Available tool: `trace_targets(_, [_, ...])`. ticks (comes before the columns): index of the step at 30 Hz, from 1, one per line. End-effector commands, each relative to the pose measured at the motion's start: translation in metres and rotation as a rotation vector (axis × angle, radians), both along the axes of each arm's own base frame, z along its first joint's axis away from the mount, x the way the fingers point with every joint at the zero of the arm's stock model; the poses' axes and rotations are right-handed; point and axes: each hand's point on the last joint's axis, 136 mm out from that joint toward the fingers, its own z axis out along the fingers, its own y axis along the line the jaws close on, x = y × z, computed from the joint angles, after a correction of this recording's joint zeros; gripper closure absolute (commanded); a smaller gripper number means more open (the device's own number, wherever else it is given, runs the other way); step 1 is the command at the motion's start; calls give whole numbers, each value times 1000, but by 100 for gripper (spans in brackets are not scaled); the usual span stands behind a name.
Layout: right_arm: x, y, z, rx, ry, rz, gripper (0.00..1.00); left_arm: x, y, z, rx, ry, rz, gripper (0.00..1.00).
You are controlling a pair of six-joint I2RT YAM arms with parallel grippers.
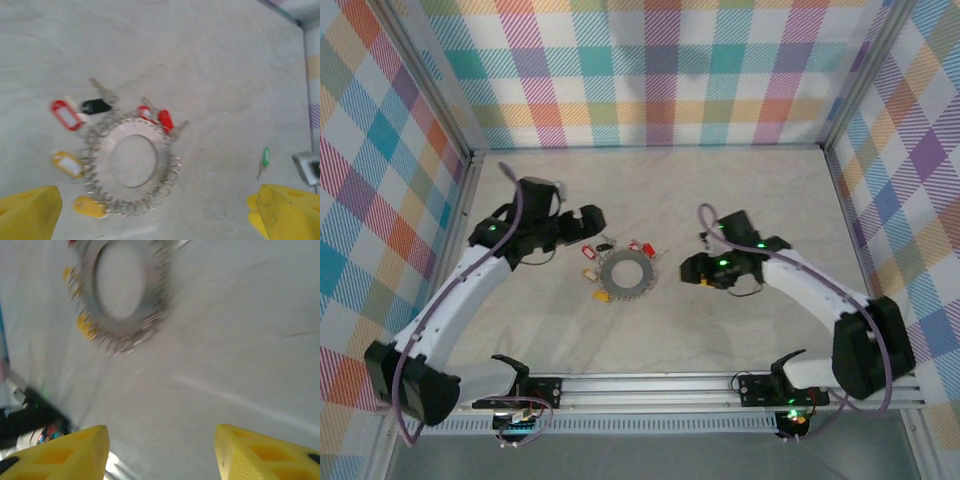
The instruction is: Put the keys on the keyring
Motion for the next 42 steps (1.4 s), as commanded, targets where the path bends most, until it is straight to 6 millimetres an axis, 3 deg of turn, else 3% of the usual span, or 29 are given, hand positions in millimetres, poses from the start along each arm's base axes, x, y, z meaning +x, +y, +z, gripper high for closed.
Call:
trace_targets(1, [-15, 48, 16, 31, 71, 38, 50, -32, 26, -32, 24, 135, 34, 0])
trace_targets(3, [-11, 66, 15, 5, 96, -2, 58, -35, 34, -36, -11, 148, 73, 0])
trace_targets(7, [4, 75, -8, -130, 168, -109, 66, -38, 52, -45, -29, 168, 153, 0])
trace_targets(13, [15, 89, -26, -152, 291, -215, 73, -42, 54, -53, -60, 180, 186, 0])
trace_targets(16, [11, 101, -48, -206, 408, -200, 85, -47, 58, -57, -52, 190, 206, 0])
trace_targets(18, [9, 102, -60, -242, 425, -192, 85, -50, 60, -58, -48, 184, 214, 0])
trace_targets(26, [10, 100, -66, -335, 393, -156, 77, -62, 70, -63, -35, 161, 255, 0])
trace_targets(42, [13, 105, -84, -397, 404, -159, 77, -58, 68, -65, -44, 155, 250, 0])
